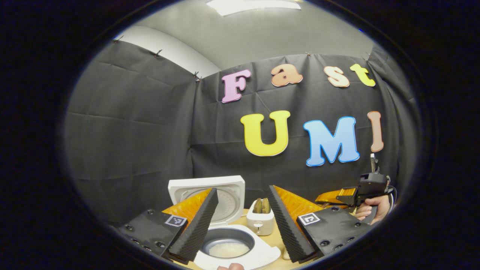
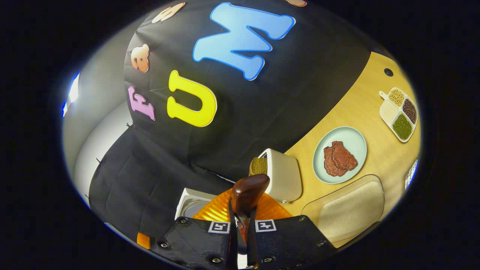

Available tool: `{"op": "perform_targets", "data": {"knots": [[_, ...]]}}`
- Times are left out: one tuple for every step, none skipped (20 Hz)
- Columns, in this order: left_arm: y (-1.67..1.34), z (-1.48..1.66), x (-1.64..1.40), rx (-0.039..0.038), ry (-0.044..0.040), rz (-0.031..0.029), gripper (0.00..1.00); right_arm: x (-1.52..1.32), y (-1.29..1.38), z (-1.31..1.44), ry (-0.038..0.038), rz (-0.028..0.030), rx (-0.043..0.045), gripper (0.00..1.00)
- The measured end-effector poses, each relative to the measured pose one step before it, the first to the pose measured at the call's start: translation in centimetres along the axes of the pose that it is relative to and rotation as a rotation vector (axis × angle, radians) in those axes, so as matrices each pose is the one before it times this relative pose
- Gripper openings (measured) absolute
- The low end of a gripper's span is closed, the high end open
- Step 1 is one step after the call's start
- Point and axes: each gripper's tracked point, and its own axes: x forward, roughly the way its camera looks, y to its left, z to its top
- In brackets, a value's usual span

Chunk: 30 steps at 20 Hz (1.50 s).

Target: Close the left gripper, press the button to open the rice cooker; take a wooden spoon from the chopstick holder with the right hand, scoop a spoonful of rice and pour it into the rice cooker, then put the wooden spoon back into the chopstick holder.

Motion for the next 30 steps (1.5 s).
{"op": "perform_targets", "data": {"knots": [[1.246, -0.125, -0.153, 0.01231, -0.00378, 0.02880, 0.88, 0.708, 0.677, -0.899, 0.02157, 0.00861, -0.00500, 0.10], [0.852, -0.039, -0.140, 0.00119, 0.00319, 0.01416, 0.88, 0.795, 0.629, -0.941, 0.02368, 0.00916, -0.00341, 0.10], [0.660, 0.040, -0.050, -0.00973, 0.00645, 0.00791, 0.88, 0.821, 0.512, -0.807, 0.01618, 0.00899, -0.00400, 0.10], [0.712, 0.112, -0.060, -0.00953, 0.00030, 0.00669, 0.90, 0.727, 0.507, -0.641, 0.01194, 0.00751, -0.01071, 0.10], [0.671, 0.236, -0.022, -0.00510, -0.00516, 0.00364, 0.93, 0.517, 0.697, -0.555, 0.00924, 0.00576, -0.01240, 0.10], [0.597, 0.088, -0.037, -0.00276, -0.00293, -0.00033, 0.95, 0.602, 0.570, -0.498, 0.00757, 0.00240, -0.00550, 0.10], [0.328, 0.133, 0.152, 0.00013, 0.00304, -0.00271, 0.97, 0.669, 0.477, -0.641, 0.00687, 0.00195, -0.00012, 0.10], [0.464, -0.114, 0.024, -0.00050, 0.00671, 0.00722, 0.93, 0.717, 0.333, -0.547, 0.00523, 0.00196, 0.00122, 0.10], [0.274, 0.303, 0.116, -0.00534, -0.00024, -0.00262, 0.88, 0.688, 0.260, -0.658, 0.00711, -0.00049, 0.00281, 0.10], [-0.116, 0.362, 0.077, -0.00582, -0.00328, -0.01117, 0.97, 0.594, 0.243, -0.516, 0.00729, 0.00243, -0.00593, 0.10], [-0.198, 0.347, 0.153, -0.00200, -0.00149, -0.01568, 0.97, 0.584, 0.314, -0.375, 0.00757, 0.00138, -0.01088, 0.10], [-0.025, 0.101, -0.061, 0.00315, -0.00135, -0.01609, 0.95, 0.351, 0.182, -0.578, 0.00753, 0.00025, -0.01782, 0.10], [-0.216, 0.221, 0.044, 0.00952, -0.00265, -0.01858, 0.93, 0.612, 0.350, -0.329, 0.00661, 0.00031, -0.02555, 0.10], [-0.310, 0.288, -0.026, 0.00967, -0.00458, -0.02006, 0.91, 0.585, 0.578, -0.307, 0.00287, -0.00407, -0.03529, 0.10], [-0.162, 0.259, -0.002, 0.00113, -0.00367, -0.02336, 0.89, 0.465, 0.258, -0.279, 0.00532, -0.00372, -0.03922, 0.10], [-0.180, 0.297, 0.076, -0.00546, -0.00280, -0.02699, 0.87, 0.408, 0.256, -0.451, 0.00819, -0.00365, -0.03543, 0.10], [-0.137, 0.230, 0.007, -0.00409, 0.00069, -0.02284, 0.87, 0.442, 0.256, -0.256, 0.00576, -0.00343, -0.03182, 0.10], [0.214, 0.348, -0.154, 0.00403, -0.00817, -0.01525, 0.90, 0.392, 0.280, -0.314, 0.00587, -0.00146, -0.02248, 0.10], [0.273, 0.332, -0.127, 0.00433, -0.01005, -0.00919, 0.92, 0.442, 0.111, -0.304, 0.00751, -0.00489, -0.02415, 0.10], [0.442, -0.015, -0.089, -0.00081, 0.00136, -0.00676, 0.95, 0.341, 0.117, -0.310, 0.00716, -0.00640, -0.02211, 0.10], [0.430, -0.186, -0.223, -0.00461, 0.00682, -0.00107, 0.97, 0.368, 0.125, -0.183, 0.00415, -0.00237, -0.01898, 0.10], [0.553, -0.105, -0.205, -0.00576, 0.00684, 0.00127, 0.96, 0.327, 0.229, -0.328, 0.00610, 0.00162, -0.01475, 0.10], [0.267, 0.008, -0.088, -0.00210, 0.00246, 0.00201, 0.93, 0.292, 0.168, -0.205, 0.00329, 0.00160, -0.01150, 0.10], [0.470, -0.174, 0.014, 0.00242, 0.00284, 0.00704, 0.90, 0.269, 0.131, -0.300, 0.00560, -0.00274, -0.01252, 0.10], [0.425, 0.007, -0.028, 0.00513, 0.00255, 0.00640, 0.88, 0.210, 0.127, -0.254, 0.00552, -0.00374, -0.01386, 0.10], [0.277, -0.122, -0.099, 0.00459, 0.00091, 0.00655, 0.96, 0.345, 0.155, -0.418, 0.00713, -0.00122, -0.01723, 0.10], [0.218, -0.020, -0.130, 0.00283, -0.00022, 0.00451, 0.96, 0.275, 0.070, -0.394, 0.00938, 0.00197, -0.02139, 0.10], [0.078, -0.064, -0.052, 0.00033, 0.00043, 0.00128, 0.97, 0.372, 0.159, -0.455, 0.01402, 0.00332, -0.02716, 0.10], [0.116, 0.025, -0.286, -0.00163, -0.00069, -0.00039, 0.97, 0.379, -0.113, -0.446, 0.01511, -0.00175, -0.03162, 0.10], [0.084, -0.131, -0.077, -0.00148, 0.00119, 0.00036, 0.97, 0.357, -0.143, -0.367, 0.01141, -0.00851, -0.03378, 0.10]]}}
